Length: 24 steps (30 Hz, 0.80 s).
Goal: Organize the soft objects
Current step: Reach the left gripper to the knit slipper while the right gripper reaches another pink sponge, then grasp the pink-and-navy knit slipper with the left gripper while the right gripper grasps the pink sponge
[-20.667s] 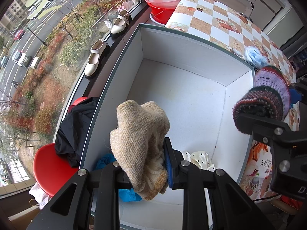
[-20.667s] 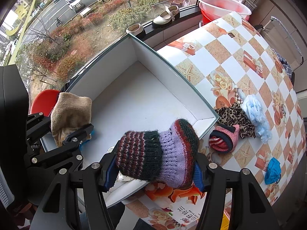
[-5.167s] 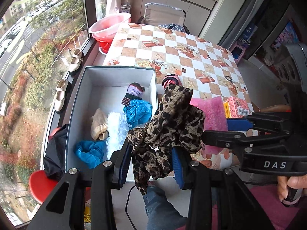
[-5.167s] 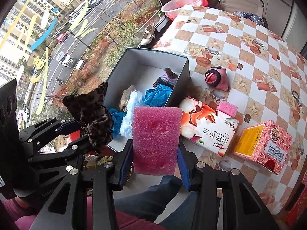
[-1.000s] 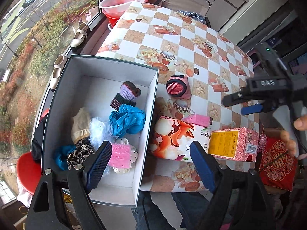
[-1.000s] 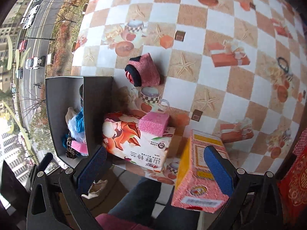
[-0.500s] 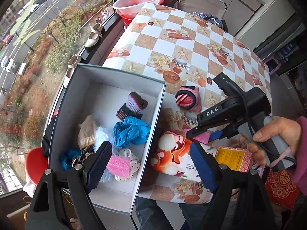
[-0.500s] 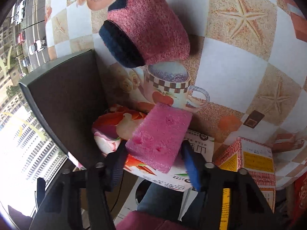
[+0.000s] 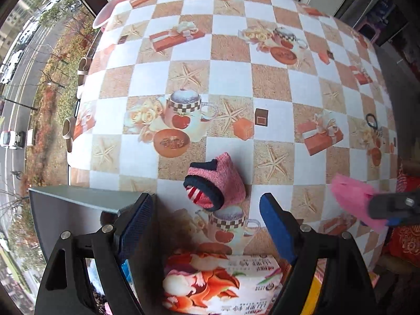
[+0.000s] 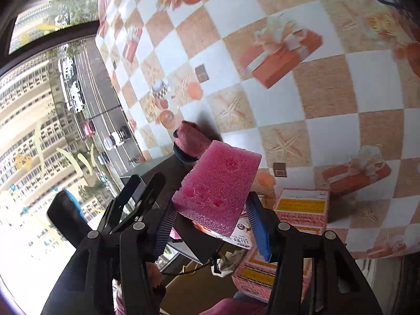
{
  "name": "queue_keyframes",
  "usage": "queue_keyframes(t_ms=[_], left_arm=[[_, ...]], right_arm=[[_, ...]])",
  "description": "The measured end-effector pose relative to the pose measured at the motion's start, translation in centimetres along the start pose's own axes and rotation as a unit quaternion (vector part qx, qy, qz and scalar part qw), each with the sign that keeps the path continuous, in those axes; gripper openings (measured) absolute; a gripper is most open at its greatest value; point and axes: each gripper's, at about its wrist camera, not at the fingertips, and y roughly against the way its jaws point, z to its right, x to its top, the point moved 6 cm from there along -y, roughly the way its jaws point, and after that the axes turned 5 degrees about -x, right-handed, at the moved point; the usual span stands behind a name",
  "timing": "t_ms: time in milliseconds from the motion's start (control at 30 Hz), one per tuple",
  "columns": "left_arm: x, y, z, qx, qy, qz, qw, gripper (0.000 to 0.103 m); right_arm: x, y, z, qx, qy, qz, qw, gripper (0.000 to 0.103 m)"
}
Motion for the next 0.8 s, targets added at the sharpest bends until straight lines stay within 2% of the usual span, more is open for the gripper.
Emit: queue_keyframes(t_ms=[67, 100, 167, 267, 367, 400, 433, 467, 533, 633, 733, 800], left_arm=[[0.5, -2.6, 0.4, 0.015, -0.001, -0.027, 0.9995, 0.086], [0.6, -3.7, 0.5, 0.024, 0.001, -0.038, 0.999, 0.086], [0.7, -5.1, 0.5, 0.029, 0.009, -0.052, 0.9982, 0.086], [0.6, -6.4, 0.4, 0.032, 0.02, -0.066, 0.9971, 0.086], [0.4, -7.7, 0.2, 0.033, 0.033, -0.083, 0.9954, 0.086], [0.2, -8.0, 0.0, 0.03, 0.043, -0.089, 0.9946, 0.086], [0.1, -8.3, -0.2, 0.026, 0.052, -0.094, 0.9939, 0.086], [0.0, -8.6, -0.4, 0.022, 0.06, -0.098, 0.9932, 0.086], [-0.4, -9.1, -0.9, 0.017, 0.07, -0.102, 0.9922, 0.086], [-0.4, -9.4, -1.2, 0.014, 0.078, -0.1, 0.9918, 0.087], [-0.3, -9.4, -1.1, 0.014, 0.079, -0.097, 0.992, 0.087], [-0.4, -9.4, -0.9, 0.012, 0.078, -0.095, 0.9924, 0.087]], right_arm=[[-0.1, 2.1, 1.5, 0.003, -0.006, 0.023, 1.0, 0.055], [-0.2, 3.1, 2.6, -0.013, -0.002, 0.039, 0.999, 0.055], [-0.4, 4.4, 5.0, -0.081, 0.02, 0.082, 0.993, 0.055], [1.2, 5.1, 7.4, -0.188, 0.061, 0.135, 0.971, 0.055], [3.2, 4.2, 10.7, -0.244, 0.088, 0.152, 0.954, 0.057], [3.3, 4.0, 11.5, -0.252, 0.09, 0.152, 0.952, 0.067], [3.4, 3.8, 12.2, -0.256, 0.087, 0.154, 0.95, 0.085], [3.4, 3.8, 12.6, -0.255, 0.084, 0.16, 0.95, 0.09], [3.3, 4.2, 13.3, -0.26, 0.091, 0.171, 0.946, 0.091], [3.4, 4.5, 13.8, -0.295, 0.103, 0.172, 0.934, 0.091], [3.8, 4.4, 15.0, -0.246, 0.047, 0.162, 0.954, 0.091], [3.8, 3.9, 15.5, -0.235, 0.027, 0.161, 0.958, 0.091]])
